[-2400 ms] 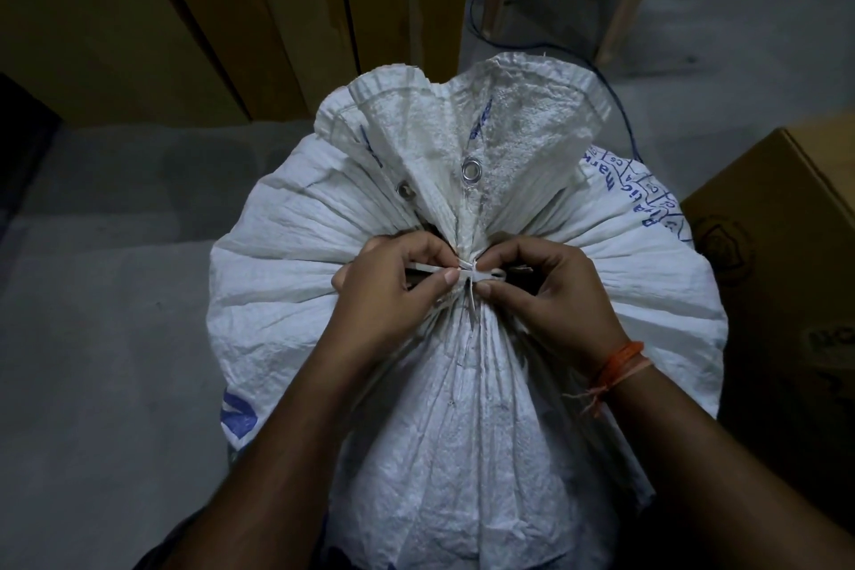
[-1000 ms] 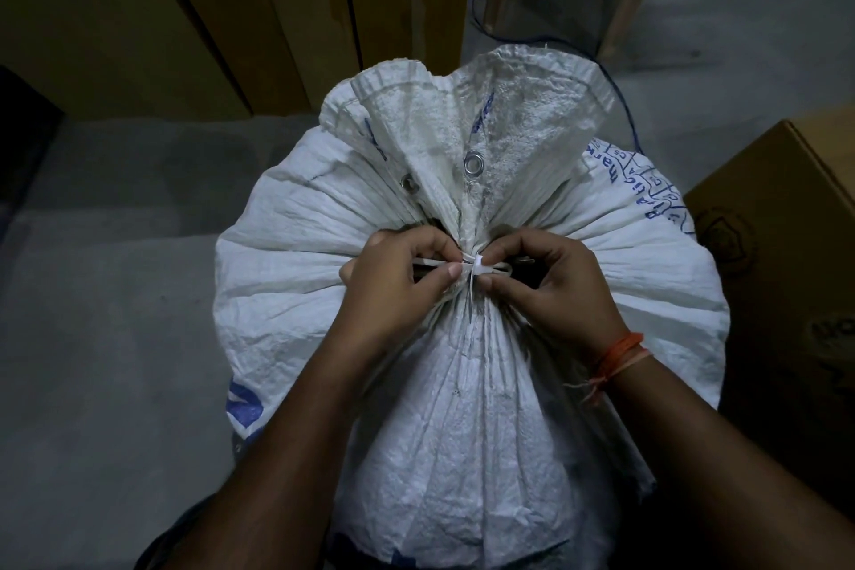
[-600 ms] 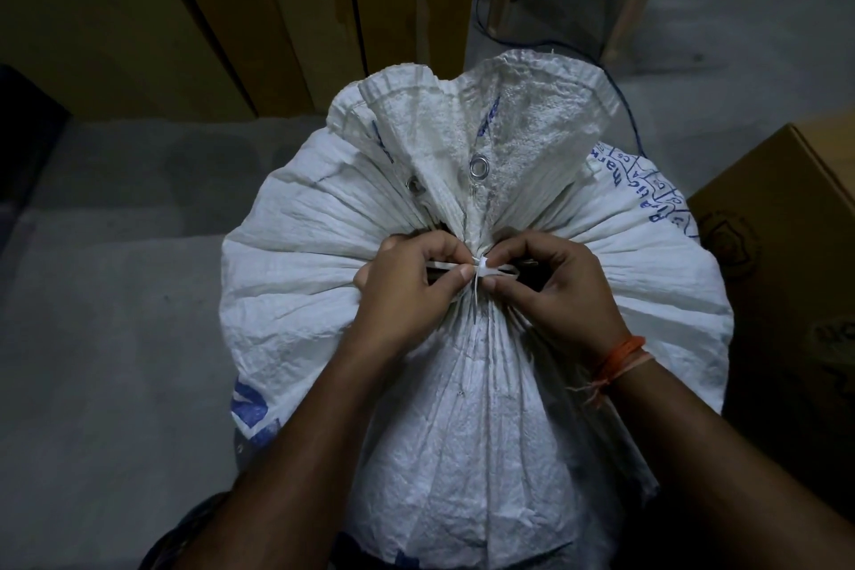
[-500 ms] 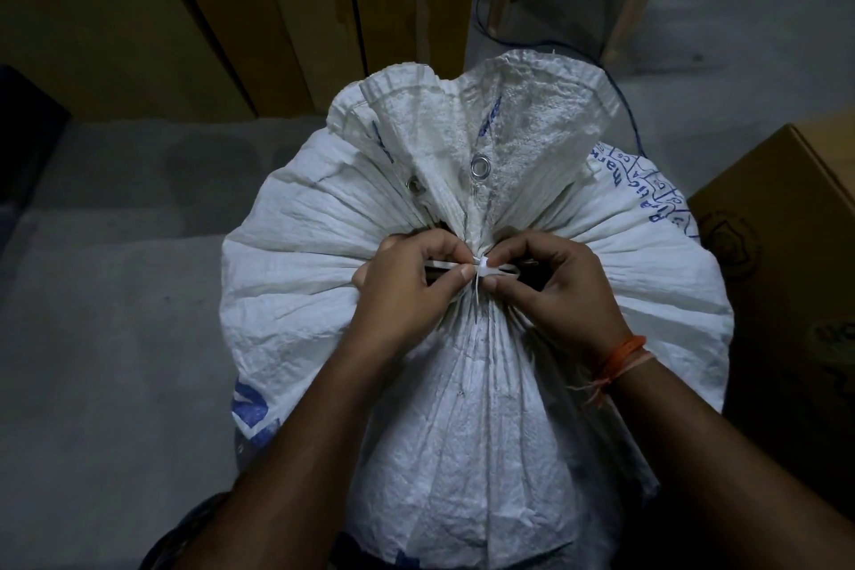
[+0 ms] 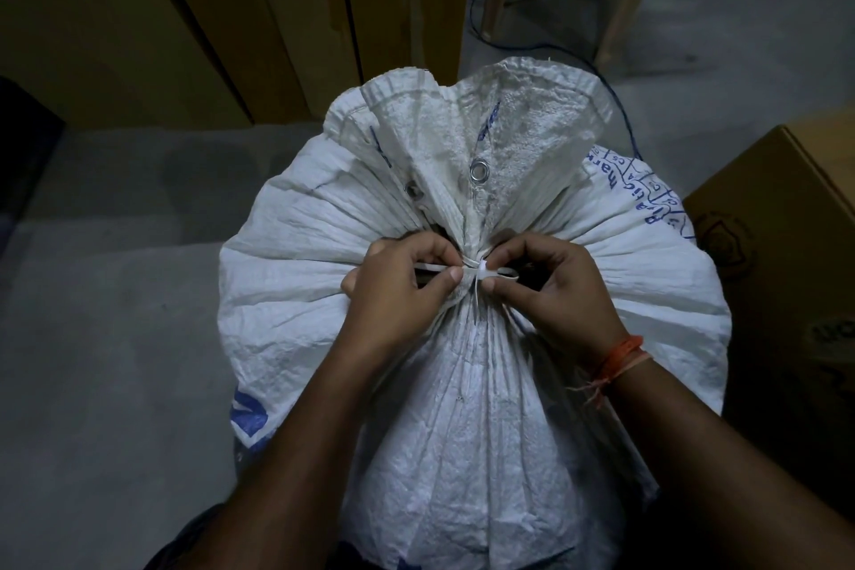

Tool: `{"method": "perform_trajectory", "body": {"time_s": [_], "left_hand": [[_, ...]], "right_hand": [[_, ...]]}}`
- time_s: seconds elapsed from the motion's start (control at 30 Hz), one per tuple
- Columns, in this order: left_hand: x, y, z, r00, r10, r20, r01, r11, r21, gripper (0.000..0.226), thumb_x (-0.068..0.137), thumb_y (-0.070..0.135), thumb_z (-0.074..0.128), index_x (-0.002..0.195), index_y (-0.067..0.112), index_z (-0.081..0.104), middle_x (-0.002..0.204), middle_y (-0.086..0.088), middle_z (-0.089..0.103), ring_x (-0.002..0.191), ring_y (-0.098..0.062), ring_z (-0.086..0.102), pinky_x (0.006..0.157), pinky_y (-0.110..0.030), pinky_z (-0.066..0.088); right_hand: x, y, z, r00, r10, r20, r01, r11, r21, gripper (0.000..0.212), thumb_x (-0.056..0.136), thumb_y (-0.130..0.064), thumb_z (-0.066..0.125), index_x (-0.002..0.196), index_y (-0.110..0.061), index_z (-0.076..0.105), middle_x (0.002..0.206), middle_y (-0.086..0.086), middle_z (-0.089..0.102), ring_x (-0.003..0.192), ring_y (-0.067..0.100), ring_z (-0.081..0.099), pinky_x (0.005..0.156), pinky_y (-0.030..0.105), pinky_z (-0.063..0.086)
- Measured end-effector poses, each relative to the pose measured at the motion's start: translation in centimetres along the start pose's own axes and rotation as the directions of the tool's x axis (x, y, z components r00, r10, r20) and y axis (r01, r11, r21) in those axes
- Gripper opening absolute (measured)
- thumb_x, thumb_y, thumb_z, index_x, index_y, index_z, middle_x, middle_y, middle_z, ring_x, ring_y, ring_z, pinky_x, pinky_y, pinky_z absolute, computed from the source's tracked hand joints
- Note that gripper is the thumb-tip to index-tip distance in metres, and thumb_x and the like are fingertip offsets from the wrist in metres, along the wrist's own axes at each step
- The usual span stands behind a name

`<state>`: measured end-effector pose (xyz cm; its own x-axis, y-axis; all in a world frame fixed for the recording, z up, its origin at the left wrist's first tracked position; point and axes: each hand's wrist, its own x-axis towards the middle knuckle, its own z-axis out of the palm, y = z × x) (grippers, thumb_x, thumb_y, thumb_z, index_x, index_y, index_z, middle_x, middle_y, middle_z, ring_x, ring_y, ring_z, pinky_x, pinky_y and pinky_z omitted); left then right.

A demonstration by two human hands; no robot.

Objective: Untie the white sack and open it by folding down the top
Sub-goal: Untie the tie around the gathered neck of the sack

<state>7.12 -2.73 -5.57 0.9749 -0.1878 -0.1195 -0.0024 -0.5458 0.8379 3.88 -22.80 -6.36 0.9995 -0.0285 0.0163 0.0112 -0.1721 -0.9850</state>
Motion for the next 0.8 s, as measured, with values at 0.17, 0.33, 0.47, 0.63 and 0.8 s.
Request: {"method": "perform_trajectory", "body": {"time_s": [0.17, 0.33, 0.47, 0.63, 0.8], "left_hand": [[0.03, -0.06, 0.12, 1.0, -0.01, -0.001, 0.01, 1.0, -0.006, 0.022, 0.076, 0.064, 0.064, 0.088, 0.047, 0.072, 0.086, 0.018, 0.077, 0.102, -0.025, 0.075, 0.1, -0.069, 0.055], [-0.09, 0.1, 0.15, 1.0, -0.015, 0.0, 0.015, 1.0, 0.013, 0.019, 0.076, 0.064, 0.061, 0.085, 0.05, 0.07, 0.083, 0.019, 0.076, 0.1, -0.024, 0.075, 0.1, -0.07, 0.054], [-0.19, 0.13, 0.19, 1.0, -0.019, 0.0, 0.019, 0.999, 0.027, 0.02, 0.076, 0.065, 0.061, 0.086, 0.051, 0.07, 0.084, 0.018, 0.076, 0.099, -0.022, 0.076, 0.1, -0.068, 0.054], [-0.18, 0.09, 0.36, 1.0, -0.009, -0.004, 0.009, 0.999, 0.033, 0.019, 0.076, 0.065, 0.061, 0.086, 0.051, 0.07, 0.087, 0.017, 0.078, 0.1, -0.021, 0.075, 0.1, -0.063, 0.056], [-0.08, 0.03, 0.61, 1.0, 0.008, -0.001, -0.008, 1.0, 0.025, 0.015, 0.077, 0.063, 0.062, 0.084, 0.052, 0.07, 0.083, 0.02, 0.077, 0.097, -0.024, 0.075, 0.097, -0.067, 0.056]], "right_hand": [[0.09, 0.04, 0.1, 1.0, -0.002, -0.005, 0.002, 1.0, 0.005, 0.013, 0.074, -0.01, 0.083, 0.083, -0.013, 0.075, 0.087, 0.007, 0.077, 0.085, 0.029, 0.074, 0.079, 0.037, 0.058], [0.05, 0.09, 0.1, 1.0, -0.011, -0.002, 0.011, 1.0, -0.01, 0.013, 0.074, -0.009, 0.083, 0.084, -0.011, 0.075, 0.087, 0.004, 0.076, 0.084, 0.024, 0.074, 0.079, 0.036, 0.058], [0.03, 0.18, 0.05, 1.0, -0.011, 0.003, 0.012, 0.999, -0.033, 0.013, 0.075, -0.008, 0.083, 0.085, -0.012, 0.075, 0.088, 0.0, 0.076, 0.084, 0.018, 0.073, 0.079, 0.03, 0.058], [0.06, 0.31, 0.04, 1.0, -0.007, 0.01, 0.008, 0.999, -0.046, 0.015, 0.075, -0.006, 0.084, 0.086, -0.012, 0.076, 0.089, -0.003, 0.076, 0.085, 0.013, 0.073, 0.08, 0.028, 0.057], [-0.04, 0.26, -0.15, 0.999, -0.027, 0.026, 0.029, 0.997, -0.074, 0.016, 0.076, -0.001, 0.085, 0.087, -0.01, 0.076, 0.089, -0.004, 0.076, 0.086, 0.011, 0.073, 0.081, 0.025, 0.056]]}}
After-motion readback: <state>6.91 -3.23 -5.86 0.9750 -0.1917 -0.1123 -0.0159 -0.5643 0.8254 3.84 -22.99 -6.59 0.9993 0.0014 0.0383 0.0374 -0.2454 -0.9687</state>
